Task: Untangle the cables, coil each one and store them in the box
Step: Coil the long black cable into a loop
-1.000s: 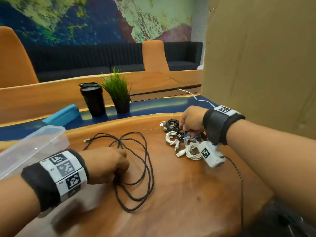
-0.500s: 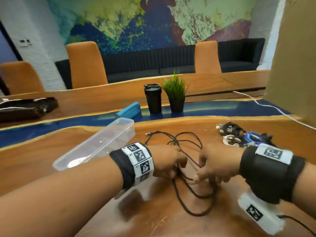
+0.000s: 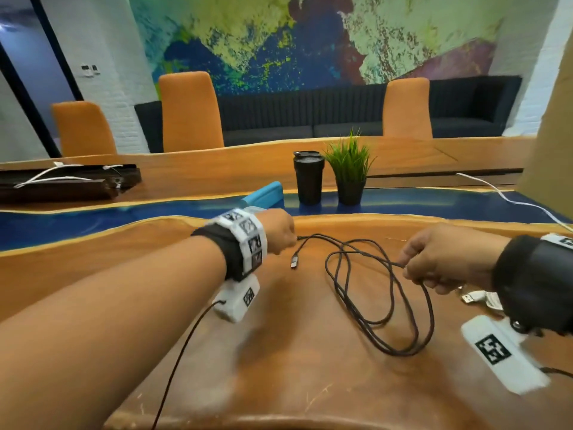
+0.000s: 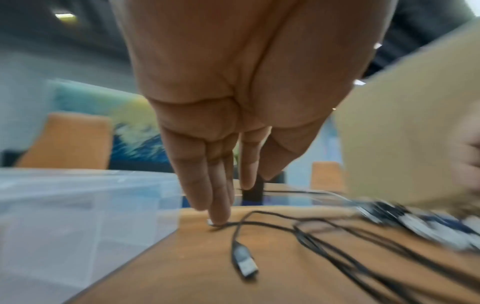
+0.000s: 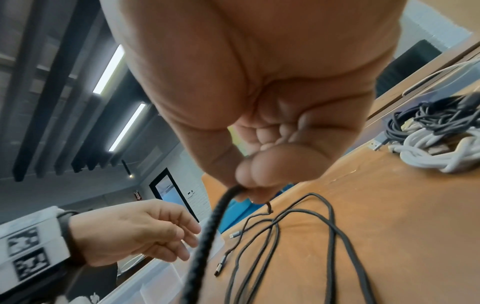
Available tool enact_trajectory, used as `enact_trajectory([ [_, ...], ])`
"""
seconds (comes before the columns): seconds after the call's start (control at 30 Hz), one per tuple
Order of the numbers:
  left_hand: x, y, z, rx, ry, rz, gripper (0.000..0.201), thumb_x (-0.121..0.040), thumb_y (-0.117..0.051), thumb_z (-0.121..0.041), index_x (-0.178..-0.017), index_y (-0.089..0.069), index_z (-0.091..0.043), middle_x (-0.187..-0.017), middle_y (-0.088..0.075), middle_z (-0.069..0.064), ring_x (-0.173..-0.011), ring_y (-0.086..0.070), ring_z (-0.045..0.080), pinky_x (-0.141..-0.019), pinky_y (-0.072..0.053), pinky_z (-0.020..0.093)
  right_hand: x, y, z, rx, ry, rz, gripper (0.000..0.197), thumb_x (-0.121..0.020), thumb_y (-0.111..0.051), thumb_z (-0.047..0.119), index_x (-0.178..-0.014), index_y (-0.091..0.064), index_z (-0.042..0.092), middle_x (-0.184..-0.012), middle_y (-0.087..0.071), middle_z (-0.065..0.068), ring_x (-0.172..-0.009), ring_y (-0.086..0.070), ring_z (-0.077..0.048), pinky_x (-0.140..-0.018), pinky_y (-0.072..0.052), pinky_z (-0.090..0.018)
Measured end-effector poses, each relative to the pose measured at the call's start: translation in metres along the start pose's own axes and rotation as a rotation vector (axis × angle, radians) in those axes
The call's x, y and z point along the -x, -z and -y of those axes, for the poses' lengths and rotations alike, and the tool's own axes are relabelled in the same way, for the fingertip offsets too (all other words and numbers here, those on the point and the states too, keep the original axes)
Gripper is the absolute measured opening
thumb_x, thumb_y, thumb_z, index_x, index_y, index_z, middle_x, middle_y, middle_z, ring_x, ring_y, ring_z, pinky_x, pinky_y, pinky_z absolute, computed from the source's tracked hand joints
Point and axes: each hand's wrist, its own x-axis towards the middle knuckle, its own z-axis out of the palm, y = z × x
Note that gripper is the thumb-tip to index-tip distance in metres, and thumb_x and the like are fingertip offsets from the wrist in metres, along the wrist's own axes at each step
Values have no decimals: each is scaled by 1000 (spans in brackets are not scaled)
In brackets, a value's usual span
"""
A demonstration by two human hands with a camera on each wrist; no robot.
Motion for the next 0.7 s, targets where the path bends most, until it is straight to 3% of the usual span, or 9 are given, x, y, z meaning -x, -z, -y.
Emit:
enact_trajectory([
  [0.07,-18,2,10,218,120,69,21,-97,-48,-14,-94,-66,-4,-88,-74,11,-81,-72,24,-71,-57,33,0,3,3,-36,-2,3,11,-87,-67,5,-97,-69,10,-70,-68,-8,-53,-57,-14,-47,-48,-24],
  [0.13,-33,-5,11,286,158,117,19,-98,-47,-12,-87,-60,-5,-76,-65,11,-66,-63,23,-64,-58,29,-1,6,7,-51,1,5,13,-87,-67,3,-98,-69,9,-69,-68,-8,-51,-56,-13,-46,-48,-24],
  [0.23,-53,-27,2,241,176,82,29,-93,-61,-32,-98,-67,-4,-95,-73,12,-84,-69,23,-88,-59,38,-3,9,10,-54,14,-4,13,-86,-67,0,-97,-69,7,-65,-67,-8,-47,-55,-12,-43,-47,-23],
  [0.27,-59,-34,-1,169,151,81,33,-91,-63,-38,-98,-68,-5,-97,-72,10,-85,-67,23,-87,-57,35,-4,10,10,-53,18,3,13,-86,-67,0,-97,-69,7,-65,-66,-8,-46,-55,-12,-43,-47,-23],
  [0.37,-67,-43,-9,-96,112,58,31,-90,-62,-41,-91,-68,-11,-85,-65,5,-74,-59,21,-66,-50,30,-5,12,8,-34,13,51,17,-85,-68,0,-99,-69,10,-65,-68,-6,-49,-56,-12,-47,-48,-24],
  [0.43,-73,-44,-9,-75,118,73,28,-87,-64,-37,-89,-70,-11,-81,-68,5,-70,-60,21,-66,-53,31,-7,11,5,12,-13,84,20,-85,-69,2,-100,-69,14,-68,-69,-5,-53,-57,-12,-50,-49,-23],
  [0.5,-78,-40,-8,205,150,125,21,-88,-65,-28,-86,-71,-8,-82,-72,6,-72,-62,20,-73,-57,32,-9,9,1,82,-46,97,24,-85,-69,5,-105,-67,19,-76,-69,-5,-57,-59,-12,-52,-49,-22],
  [0.63,-58,-3,-6,936,184,67,13,-90,-67,-13,-79,-62,-10,-54,-57,2,-62,-58,17,-59,-49,27,-15,5,-5,306,-72,52,38,-87,-69,14,-123,-59,23,-94,-66,-3,-74,-63,-13,-58,-51,-20],
  [0.7,-36,26,-5,1116,63,18,5,-91,-65,-10,-88,-62,-7,-65,-60,7,-72,-62,20,-63,-52,28,-16,4,-1,459,-28,-39,43,-87,-70,25,-128,-57,23,-102,-63,3,-86,-62,-11,-71,-55,-23],
])
